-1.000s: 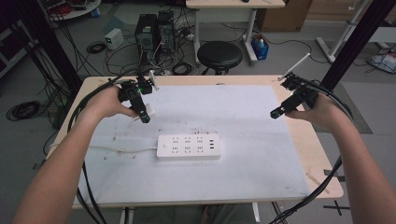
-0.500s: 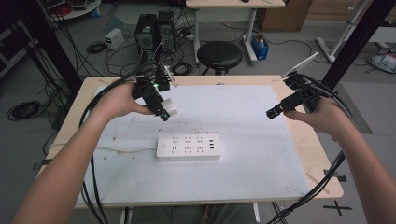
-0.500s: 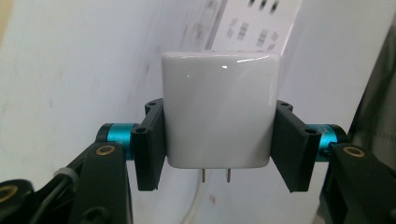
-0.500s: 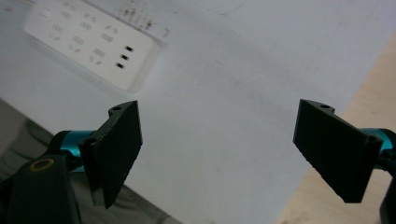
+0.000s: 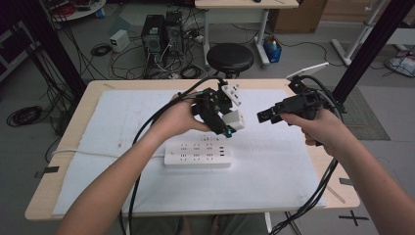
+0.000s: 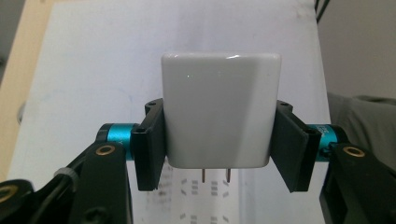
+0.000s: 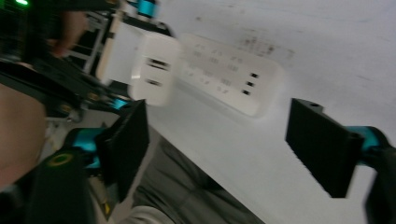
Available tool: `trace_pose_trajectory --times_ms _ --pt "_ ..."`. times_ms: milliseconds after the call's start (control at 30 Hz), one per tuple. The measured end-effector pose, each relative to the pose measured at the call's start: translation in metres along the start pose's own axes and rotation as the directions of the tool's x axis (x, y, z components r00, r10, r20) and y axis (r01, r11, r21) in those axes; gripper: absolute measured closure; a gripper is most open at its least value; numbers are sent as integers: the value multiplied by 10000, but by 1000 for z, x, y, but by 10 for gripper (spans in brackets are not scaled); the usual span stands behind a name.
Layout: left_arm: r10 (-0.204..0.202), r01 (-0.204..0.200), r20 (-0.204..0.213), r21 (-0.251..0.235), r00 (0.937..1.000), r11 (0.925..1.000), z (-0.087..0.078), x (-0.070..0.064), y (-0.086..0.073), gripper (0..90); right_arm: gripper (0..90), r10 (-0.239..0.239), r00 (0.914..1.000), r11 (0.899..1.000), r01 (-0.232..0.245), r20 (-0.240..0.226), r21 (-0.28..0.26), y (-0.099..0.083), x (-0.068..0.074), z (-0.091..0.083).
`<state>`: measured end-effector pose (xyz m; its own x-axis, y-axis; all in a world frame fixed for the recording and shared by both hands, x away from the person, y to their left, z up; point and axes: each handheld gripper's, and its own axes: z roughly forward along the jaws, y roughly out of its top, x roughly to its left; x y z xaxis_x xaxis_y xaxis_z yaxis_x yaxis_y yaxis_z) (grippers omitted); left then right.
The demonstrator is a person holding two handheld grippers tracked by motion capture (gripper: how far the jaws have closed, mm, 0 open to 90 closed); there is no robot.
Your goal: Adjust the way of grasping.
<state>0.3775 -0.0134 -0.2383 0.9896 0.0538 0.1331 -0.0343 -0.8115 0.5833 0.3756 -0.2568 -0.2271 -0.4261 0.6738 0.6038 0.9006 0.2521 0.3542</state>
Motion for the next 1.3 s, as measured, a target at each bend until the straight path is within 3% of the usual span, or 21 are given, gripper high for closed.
trace_pose_trajectory --times_ms 100,200,233,333,467,567,633,700,733,767,800,833,900,933,1000,1067,1133,1167,1200,1233,1300 --pt "200 -202 -114 -153 9997 9997 5 -4 6 427 250 205 9982 9998 -207 -563 -21 2 3 10" --pt "414 -423 -188 -491 9990 9979 8 -10 14 427 276 483 9956 9988 -483 -805 31 3 2 18" --pt "536 -557 -398 -540 9978 9970 8 -12 15 427 396 500 9935 9987 -502 -1024 7 3 1 25" --pt "699 -730 -716 -429 9950 9964 10 -15 16 427 568 488 9867 9988 -496 -1550 -15 3 0 32" --pt "1020 -1052 -1581 -120 9821 9944 11 -20 17 420 618 513 9859 9976 -581 -1593 -380 3 -2 35" --pt "881 -833 -1923 330 9774 9960 7 -20 12 346 622 15 9954 9979 -77 -961 -640 4 0 32" --pt "449 -302 -1914 790 9805 9964 -1 -15 1 304 622 -482 9987 9955 467 -163 -828 5 2 25" --pt "-139 407 -1927 1358 9812 9899 -13 -8 -14 286 622 -1078 9931 9907 1111 456 -791 7 4 17" --pt "-454 808 -2001 1721 9787 9818 -19 -3 -23 259 622 -1654 9785 9826 1741 1232 -640 8 8 13" --pt "-779 1227 -2069 2134 9753 9692 -26 1 -33 258 622 -2270 9564 9721 2341 1836 -176 9 12 11" --pt "-1303 1807 -2030 2538 9705 9502 -32 5 -44 257 622 -2719 9357 9616 2735 2249 248 11 15 9" --pt "-1829 2392 -2072 2921 9611 9260 -38 10 -55 249 622 -3170 9100 9480 3127 2673 597 11 18 8" --pt "-2259 3182 -2843 3397 9317 8851 -52 16 -75 249 622 -3969 8615 9178 3742 3167 1323 13 22 8" --pt "-2628 3616 -2961 3570 9183 8613 -59 19 -85 249 622 -4311 8359 9023 3983 3398 1650 14 24 8" --pt "-3667 4513 -2729 3975 8894 7989 -69 27 -106 249 622 -4773 8009 8784 4229 3616 2229 15 25 10" --pt "-4017 4896 -2810 4569 8716 7426 -75 32 -126 249 622 -5360 7579 8428 4552 3718 2872 17 26 12" --pt "-4394 5491 -3292 5043 8358 6665 -76 36 -145 249 622 -5840 7132 8096 4769 3876 3422 18 27 17" --pt "-4515 5668 -3430 5210 8237 6382 -76 38 -154 249 621 -6079 6960 7907 4863 3822 3720 19 27 18" --pt "-4651 5774 -3441 5344 8157 6173 -76 39 -162 249 621 -6225 6858 7788 4946 3772 3859 20 27 20" --pt "-4756 5783 -3340 5467 8137 6055 -77 41 -168 248 621 -6360 6736 7674 5008 3764 4005 20 28 22" --pt "-4963 5895 -3272 5459 8042 5954 -78 43 -177 249 622 -6527 6628 7518 5065 3670 4222 22 28 22"
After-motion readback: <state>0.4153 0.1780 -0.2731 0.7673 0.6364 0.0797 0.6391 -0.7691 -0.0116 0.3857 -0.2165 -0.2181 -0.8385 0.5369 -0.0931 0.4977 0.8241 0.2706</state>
